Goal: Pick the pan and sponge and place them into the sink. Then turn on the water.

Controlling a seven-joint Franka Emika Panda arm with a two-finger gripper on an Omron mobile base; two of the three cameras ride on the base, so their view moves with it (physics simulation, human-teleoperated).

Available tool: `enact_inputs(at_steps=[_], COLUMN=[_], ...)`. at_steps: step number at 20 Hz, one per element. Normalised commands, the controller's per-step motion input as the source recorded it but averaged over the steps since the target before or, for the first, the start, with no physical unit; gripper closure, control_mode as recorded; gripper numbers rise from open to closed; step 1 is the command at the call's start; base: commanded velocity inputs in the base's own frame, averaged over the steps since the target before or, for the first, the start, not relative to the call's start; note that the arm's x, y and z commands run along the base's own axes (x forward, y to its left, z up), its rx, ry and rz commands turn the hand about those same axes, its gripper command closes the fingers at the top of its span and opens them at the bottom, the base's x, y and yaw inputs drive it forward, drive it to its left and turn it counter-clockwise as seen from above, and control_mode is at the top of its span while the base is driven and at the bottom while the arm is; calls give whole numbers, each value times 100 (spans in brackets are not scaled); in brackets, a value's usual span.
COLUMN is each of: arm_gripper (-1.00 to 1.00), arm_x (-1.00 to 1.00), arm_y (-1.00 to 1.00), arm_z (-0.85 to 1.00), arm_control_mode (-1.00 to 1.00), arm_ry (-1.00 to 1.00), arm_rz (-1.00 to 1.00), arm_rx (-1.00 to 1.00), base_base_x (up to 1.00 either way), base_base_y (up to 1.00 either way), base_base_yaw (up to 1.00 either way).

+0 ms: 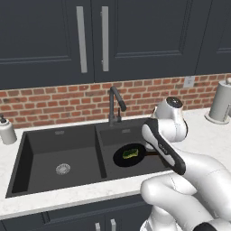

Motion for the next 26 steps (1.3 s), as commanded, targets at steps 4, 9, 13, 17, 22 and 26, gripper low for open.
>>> enact_inputs(at_steps=[4,9,13,17,22,26], arm_gripper=[-100,-100,-100,-100,-100,-100], arm_x=[-4,0,0,0,5,13], arm_y=[0,0,0,-3,-6,-2], arm_z=[25,45,22,0,0,0], arm_control_mode=[-100,-100,-100,-100,-100,-100], arm_ry=[-13,-7,-5,-5,-1,0], arm_rz=[-7,-11,-9,-5,-1,0], arm_rx=[13,14,15,16,18,25], base_base_x=[0,0,0,0,0,0], base_base_y=[0,0,0,0,0,0], base_base_yaw=[0,0,0,0,0,0])
